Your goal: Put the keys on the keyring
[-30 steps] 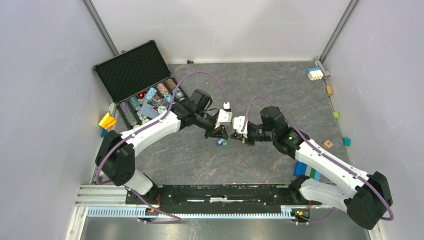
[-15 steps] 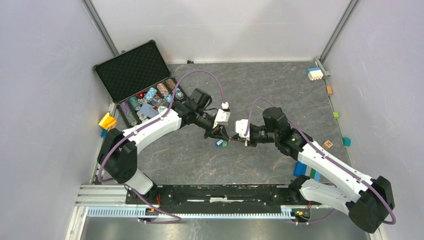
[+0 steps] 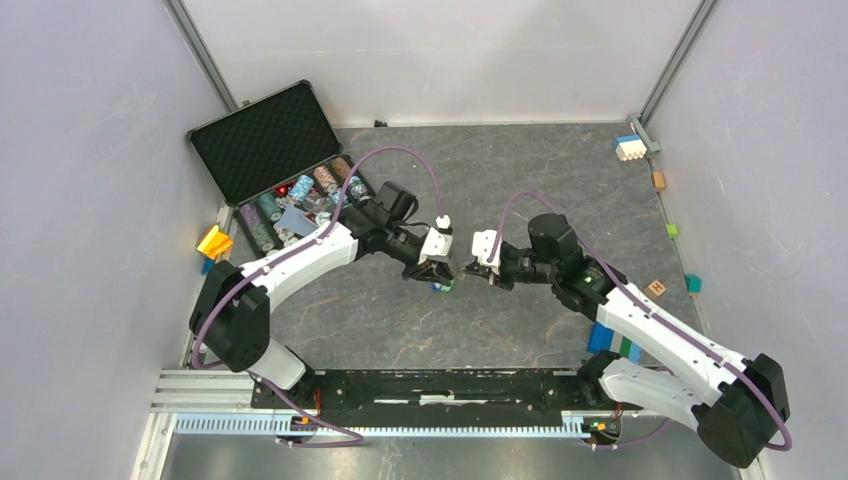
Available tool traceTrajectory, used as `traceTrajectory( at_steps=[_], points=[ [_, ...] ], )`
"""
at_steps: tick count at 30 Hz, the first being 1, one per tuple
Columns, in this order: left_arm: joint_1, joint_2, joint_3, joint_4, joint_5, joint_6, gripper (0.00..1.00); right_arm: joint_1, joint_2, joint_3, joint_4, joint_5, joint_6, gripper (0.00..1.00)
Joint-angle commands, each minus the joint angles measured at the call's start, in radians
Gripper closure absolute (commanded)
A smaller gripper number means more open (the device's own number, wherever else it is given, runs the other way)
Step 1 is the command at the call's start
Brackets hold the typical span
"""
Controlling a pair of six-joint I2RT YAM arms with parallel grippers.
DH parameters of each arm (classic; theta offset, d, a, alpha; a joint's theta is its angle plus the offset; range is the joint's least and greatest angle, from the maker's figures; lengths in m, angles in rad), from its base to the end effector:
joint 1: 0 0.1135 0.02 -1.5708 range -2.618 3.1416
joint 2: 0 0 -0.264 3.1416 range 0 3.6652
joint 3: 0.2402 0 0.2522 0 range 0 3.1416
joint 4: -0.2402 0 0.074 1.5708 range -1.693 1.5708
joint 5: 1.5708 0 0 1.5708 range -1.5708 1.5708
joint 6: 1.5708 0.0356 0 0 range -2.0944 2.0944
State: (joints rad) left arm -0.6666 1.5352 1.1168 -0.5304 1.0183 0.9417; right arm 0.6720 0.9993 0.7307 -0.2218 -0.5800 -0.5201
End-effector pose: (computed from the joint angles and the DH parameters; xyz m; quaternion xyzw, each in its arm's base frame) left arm 0.2271 -0.2172 0.2573 0.7022 0.4692 -0.4230 0.3283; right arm 0.1607 0.1528 0.2795 -0.5830 0.5975 0.2819 0.4728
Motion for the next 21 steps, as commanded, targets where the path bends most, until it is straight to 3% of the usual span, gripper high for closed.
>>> traceTrajectory(
  at_steps=[1,3,10,21],
  points=[
    [0.011,-0.042,-0.021,-0.051,-0.046,0.09,0.71,-0.015,-0.031,-0.009,0.093,0.056,0.021,1.0],
    [0.011,-0.053,-0.03,-0.037,-0.064,0.087,0.64,-0.017,-0.029,-0.013,0.1,0.056,0.027,1.0],
    [0.011,-0.135,-0.1,0.164,-0.134,-0.038,0.52,-0.025,-0.013,-0.002,0.094,0.029,0.032,1.0],
    [0.006,-0.159,-0.118,0.372,-0.059,-0.249,0.55,-0.043,0.015,0.017,0.098,-0.049,0.058,1.0]
  ],
)
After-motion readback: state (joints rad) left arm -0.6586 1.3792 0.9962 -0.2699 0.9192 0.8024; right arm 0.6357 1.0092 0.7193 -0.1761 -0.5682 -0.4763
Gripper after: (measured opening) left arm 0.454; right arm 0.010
